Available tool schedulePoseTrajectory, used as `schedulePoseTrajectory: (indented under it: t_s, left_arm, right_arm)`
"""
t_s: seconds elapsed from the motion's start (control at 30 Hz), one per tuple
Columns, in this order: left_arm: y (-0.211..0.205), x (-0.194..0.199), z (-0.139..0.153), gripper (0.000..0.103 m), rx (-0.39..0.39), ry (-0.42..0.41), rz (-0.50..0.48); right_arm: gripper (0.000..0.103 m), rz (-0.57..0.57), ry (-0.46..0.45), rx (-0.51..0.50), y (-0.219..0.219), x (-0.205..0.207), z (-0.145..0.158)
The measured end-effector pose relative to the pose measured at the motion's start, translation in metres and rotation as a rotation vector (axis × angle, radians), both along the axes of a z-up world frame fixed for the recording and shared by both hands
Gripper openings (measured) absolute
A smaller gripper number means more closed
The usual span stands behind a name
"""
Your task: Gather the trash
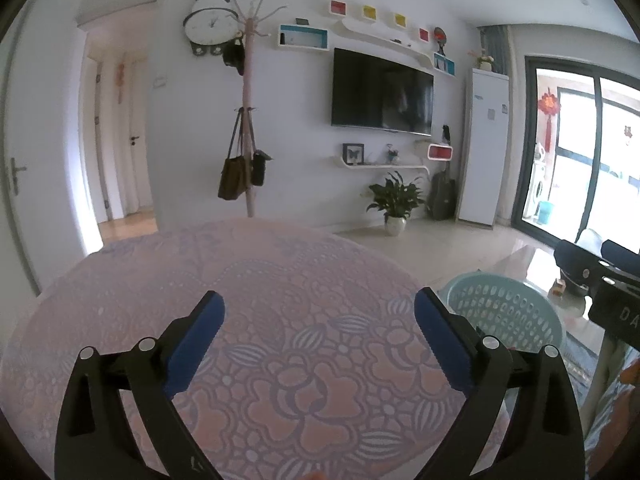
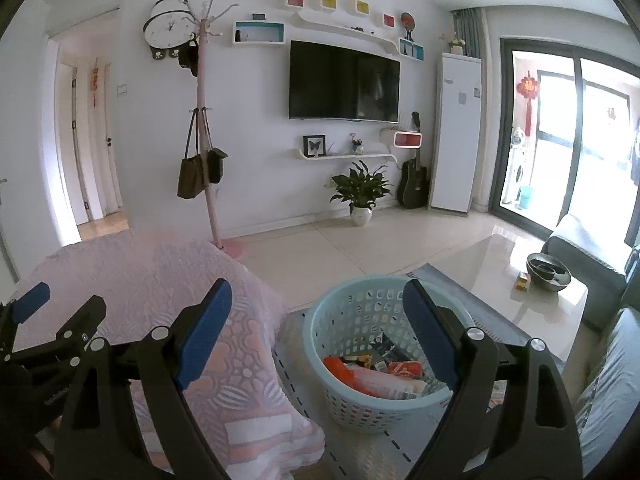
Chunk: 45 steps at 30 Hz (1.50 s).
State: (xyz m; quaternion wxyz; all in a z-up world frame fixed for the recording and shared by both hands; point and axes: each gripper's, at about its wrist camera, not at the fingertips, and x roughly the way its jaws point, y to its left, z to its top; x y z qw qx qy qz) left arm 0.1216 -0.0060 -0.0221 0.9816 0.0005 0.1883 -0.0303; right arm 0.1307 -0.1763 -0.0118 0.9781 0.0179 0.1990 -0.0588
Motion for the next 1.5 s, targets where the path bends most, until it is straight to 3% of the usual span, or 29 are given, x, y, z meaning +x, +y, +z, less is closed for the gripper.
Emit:
schedulePoseTrajectory:
  t_s: [1.5]
  left_arm:
    - [0.0028, 0.0047, -0.0050, 0.095, -0.008, 0.020, -0.024]
  right_arm:
    - [0.083, 0.030, 0.014, 0.023, -0.0071, 0.0046, -0.0026]
